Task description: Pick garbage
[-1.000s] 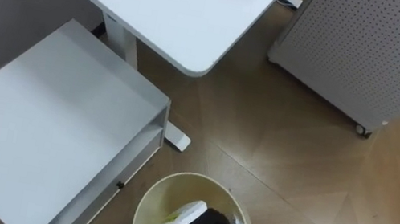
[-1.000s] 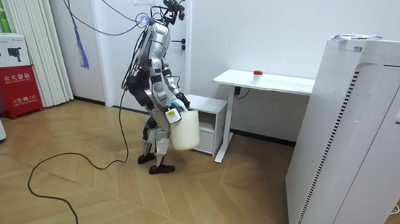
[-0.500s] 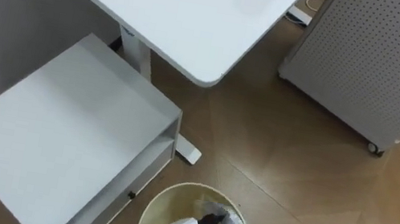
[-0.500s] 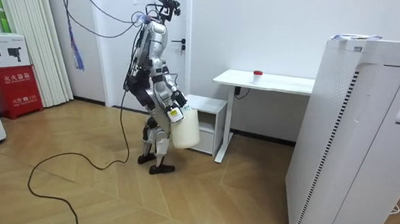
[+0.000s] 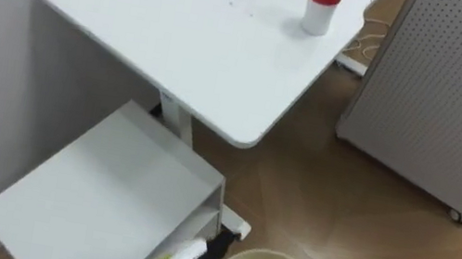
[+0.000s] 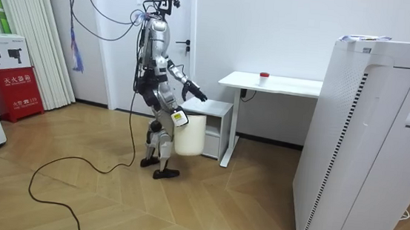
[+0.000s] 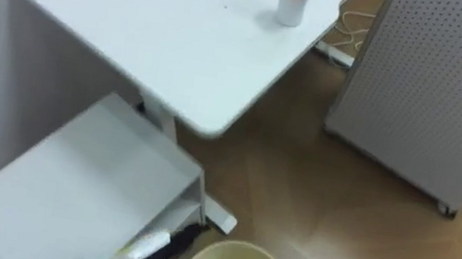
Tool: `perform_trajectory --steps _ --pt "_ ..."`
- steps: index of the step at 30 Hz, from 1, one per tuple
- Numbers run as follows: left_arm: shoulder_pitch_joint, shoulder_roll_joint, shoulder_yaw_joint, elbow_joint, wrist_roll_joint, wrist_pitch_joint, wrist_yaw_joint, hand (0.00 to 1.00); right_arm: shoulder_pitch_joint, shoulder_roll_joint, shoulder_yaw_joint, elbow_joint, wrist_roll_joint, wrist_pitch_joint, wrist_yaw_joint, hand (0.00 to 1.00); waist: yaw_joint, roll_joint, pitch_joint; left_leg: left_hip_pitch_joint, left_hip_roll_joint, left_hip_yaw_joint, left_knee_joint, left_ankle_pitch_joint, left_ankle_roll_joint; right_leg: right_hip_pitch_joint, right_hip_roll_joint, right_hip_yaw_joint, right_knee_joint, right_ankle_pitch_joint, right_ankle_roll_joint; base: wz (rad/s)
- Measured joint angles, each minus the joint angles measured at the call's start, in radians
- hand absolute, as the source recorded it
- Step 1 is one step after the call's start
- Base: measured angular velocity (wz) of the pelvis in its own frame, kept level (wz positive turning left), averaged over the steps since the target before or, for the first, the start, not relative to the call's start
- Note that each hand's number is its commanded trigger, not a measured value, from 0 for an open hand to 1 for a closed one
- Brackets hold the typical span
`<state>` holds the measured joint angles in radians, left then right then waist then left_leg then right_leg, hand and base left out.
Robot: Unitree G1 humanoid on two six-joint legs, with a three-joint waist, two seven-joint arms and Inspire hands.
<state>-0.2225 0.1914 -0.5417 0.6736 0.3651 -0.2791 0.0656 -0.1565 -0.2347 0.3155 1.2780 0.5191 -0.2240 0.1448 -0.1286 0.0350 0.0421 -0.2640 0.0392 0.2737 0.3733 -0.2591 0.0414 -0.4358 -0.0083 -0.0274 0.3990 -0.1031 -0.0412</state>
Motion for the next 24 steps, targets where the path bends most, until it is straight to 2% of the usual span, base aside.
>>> perform_trajectory --steps 2,4,6,9,13,14,15,16,17,19,22,23,24 --pt "0.020 0.015 0.016 -0.056 0.000 -0.001 0.006 0.00 0.019 0.001 -0.016 -0.004 -0.001 0.004 0.000 1.00 -0.002 -0.002 -0.0036 0.046 -0.001 0.002 -0.028 0.000 0.000 0.039 0.012 0.020 -0.023 0.003 0.002 -0.35" --pt "0.042 0.021 0.031 -0.092 -0.003 -0.022 0.022 0.00 0.041 -0.001 -0.032 -0.003 -0.001 0.006 -0.001 1.00 -0.003 -0.006 -0.0099 0.093 -0.003 0.000 -0.057 0.001 -0.002 0.077 0.022 0.039 -0.043 0.004 0.004 -0.38" --pt "0.077 0.022 0.052 -0.108 -0.019 -0.045 0.040 0.00 0.065 -0.002 -0.047 -0.006 -0.010 0.006 -0.003 1.00 -0.002 -0.017 -0.0219 0.149 -0.008 -0.010 -0.087 0.002 -0.005 0.118 0.034 0.069 -0.058 0.004 0.006 -0.44" --pt "0.113 0.026 0.106 -0.130 -0.017 -0.055 0.047 0.00 0.101 -0.003 -0.085 -0.031 -0.025 0.007 -0.004 1.00 0.000 -0.033 -0.0305 0.194 -0.015 -0.011 -0.113 0.002 -0.005 0.148 0.045 0.094 -0.072 0.005 0.013 -0.33" --pt "0.160 0.045 0.187 -0.181 -0.005 -0.057 0.069 0.00 0.145 0.000 -0.122 -0.048 -0.027 0.007 -0.003 1.00 0.003 -0.046 -0.0358 0.238 -0.021 0.001 -0.129 0.002 -0.004 0.182 0.055 0.110 -0.095 0.010 0.020 -0.25" --pt "0.173 0.050 0.209 -0.200 -0.003 -0.058 0.082 0.00 0.155 0.000 -0.127 -0.048 -0.031 0.007 -0.003 1.00 0.007 -0.046 -0.0360 0.255 -0.022 0.014 -0.141 0.002 -0.004 0.192 0.061 0.116 -0.104 0.016 0.022 -0.38" --pt "0.180 0.052 0.230 -0.223 -0.002 -0.058 0.090 0.00 0.165 0.005 -0.137 -0.053 -0.034 0.008 -0.003 1.00 0.027 -0.048 -0.0372 0.267 -0.020 0.046 -0.147 0.002 -0.004 0.192 0.064 0.118 -0.108 0.024 0.023 -0.73" --pt "0.197 0.053 0.257 -0.258 -0.003 -0.059 0.109 0.00 0.170 0.005 -0.144 -0.063 -0.043 0.009 -0.003 1.00 0.051 -0.050 -0.0372 0.281 -0.020 0.081 -0.156 0.002 -0.004 0.190 0.062 0.098 -0.106 0.034 0.019 -0.81" --pt "0.211 0.051 0.272 -0.277 -0.005 -0.060 0.123 0.00 0.169 0.005 -0.144 -0.065 -0.054 0.009 -0.003 1.00 0.057 -0.050 -0.0372 0.289 -0.019 0.095 -0.159 0.001 -0.003 0.191 0.061 0.084 -0.108 0.042 0.017 -0.89" --pt "0.244 0.049 0.324 -0.321 -0.006 -0.079 0.167 0.00 0.166 0.007 -0.144 -0.080 -0.095 0.009 0.002 1.00 0.065 -0.052 -0.0373 0.315 -0.017 0.140 -0.161 -0.008 0.000 0.193 0.051 0.009 -0.107 0.056 0.001 -0.75" --pt "0.245 0.046 0.369 -0.336 -0.001 -0.088 0.197 0.00 0.166 0.023 -0.144 -0.079 -0.108 0.009 0.008 1.00 0.081 -0.062 -0.0378 0.330 -0.015 0.165 -0.165 -0.009 0.001 0.199 0.050 -0.034 -0.128 0.087 -0.013 -0.61" --pt "0.245 0.045 0.387 -0.352 -0.002 -0.090 0.216 0.00 0.165 0.031 -0.145 -0.078 -0.112 0.009 0.010 1.00 0.079 -0.063 -0.0374 0.333 -0.006 0.178 -0.180 -0.012 0.001 0.208 0.051 -0.061 -0.156 0.108 -0.017 -0.46" --pt "0.246 0.045 0.393 -0.370 -0.001 -0.091 0.238 0.00 0.166 0.039 -0.154 -0.074 -0.122 0.010 0.010 1.00 0.083 -0.066 -0.0365 0.337 0.000 0.214 -0.194 -0.014 0.003 0.211 0.048 -0.085 -0.156 0.114 -0.020 -0.57"
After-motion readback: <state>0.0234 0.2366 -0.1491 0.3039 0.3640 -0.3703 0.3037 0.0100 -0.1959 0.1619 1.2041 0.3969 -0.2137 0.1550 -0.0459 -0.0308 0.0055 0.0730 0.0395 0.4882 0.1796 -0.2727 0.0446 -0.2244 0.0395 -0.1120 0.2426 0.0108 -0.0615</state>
